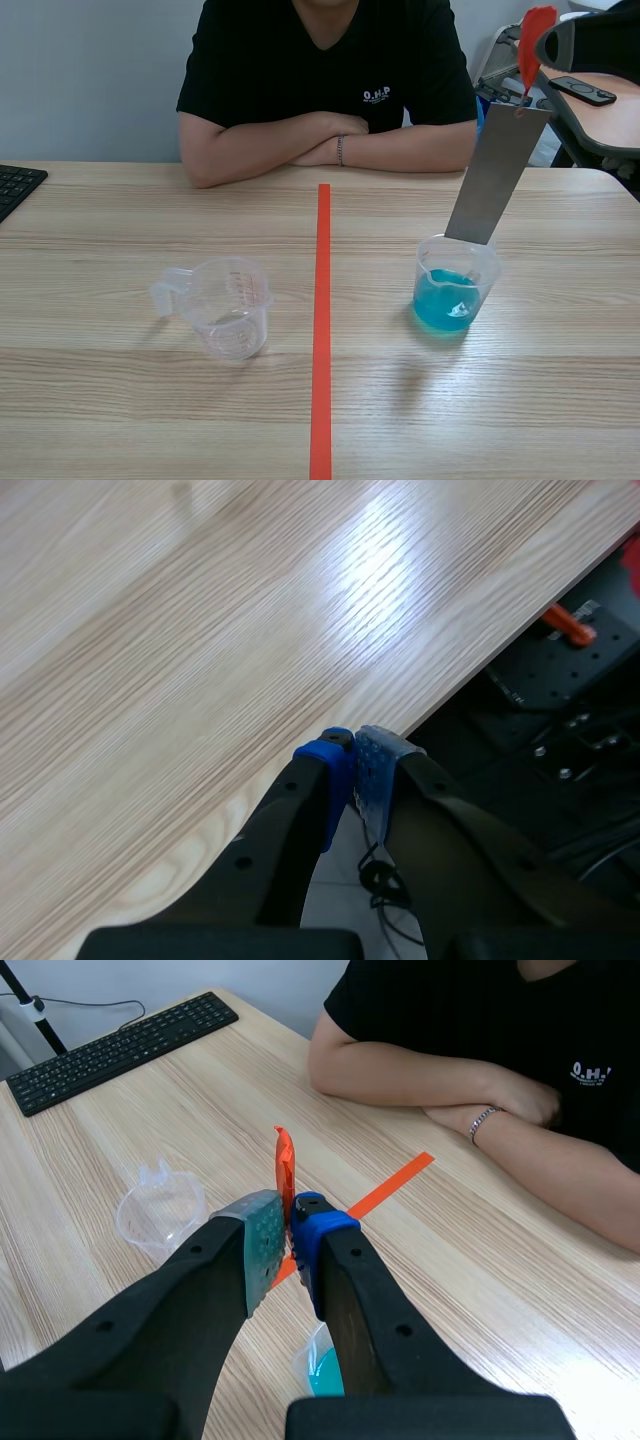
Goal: Do the redox reaction experiment.
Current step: 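Move the plate over the blue solution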
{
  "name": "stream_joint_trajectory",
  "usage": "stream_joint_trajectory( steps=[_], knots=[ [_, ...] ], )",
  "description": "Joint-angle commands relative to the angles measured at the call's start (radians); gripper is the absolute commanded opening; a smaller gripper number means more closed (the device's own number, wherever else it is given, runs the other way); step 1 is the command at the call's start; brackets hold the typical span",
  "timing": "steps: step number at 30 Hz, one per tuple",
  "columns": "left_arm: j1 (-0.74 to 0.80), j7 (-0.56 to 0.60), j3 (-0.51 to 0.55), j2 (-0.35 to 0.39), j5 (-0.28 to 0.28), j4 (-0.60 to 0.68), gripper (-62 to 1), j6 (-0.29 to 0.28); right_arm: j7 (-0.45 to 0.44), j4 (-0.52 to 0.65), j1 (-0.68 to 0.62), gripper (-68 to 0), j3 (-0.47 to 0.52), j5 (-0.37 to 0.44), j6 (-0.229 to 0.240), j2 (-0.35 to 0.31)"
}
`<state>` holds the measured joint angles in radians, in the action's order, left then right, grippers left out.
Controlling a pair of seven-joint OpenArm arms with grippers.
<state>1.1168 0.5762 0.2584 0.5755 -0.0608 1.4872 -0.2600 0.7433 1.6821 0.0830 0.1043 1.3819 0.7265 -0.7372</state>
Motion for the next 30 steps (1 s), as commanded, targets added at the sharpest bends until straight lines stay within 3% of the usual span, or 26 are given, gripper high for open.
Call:
stream_joint_trajectory(
  steps=[1,10,18,23,30],
  knots=[
    [-0.029,0.003,0.008,0.037,0.034,0.011,-57.3,-0.022,-0.016,0.009,0.019,-66.0,0.003,0.024,0.003,-0.013],
    [-0.213,0.002,0.008,0.225,0.181,0.011,-57.3,-0.170,-0.016,0.009,0.019,-66.0,0.003,0.021,0.003,-0.013],
    [-0.488,0.002,-0.026,0.356,0.306,-0.069,-57.3,-0.307,-0.020,0.009,0.019,-66.0,0.003,0.021,0.003,-0.013],
    [-0.696,0.002,-0.142,0.393,0.315,-0.141,-57.3,-0.364,-0.020,0.009,0.019,-66.0,0.003,0.021,0.003,-0.013],
    [-0.992,-0.018,-0.434,0.375,0.304,-0.206,-57.3,-0.436,-0.020,0.009,0.019,-66.0,0.003,0.021,0.003,-0.013]
  ],
)
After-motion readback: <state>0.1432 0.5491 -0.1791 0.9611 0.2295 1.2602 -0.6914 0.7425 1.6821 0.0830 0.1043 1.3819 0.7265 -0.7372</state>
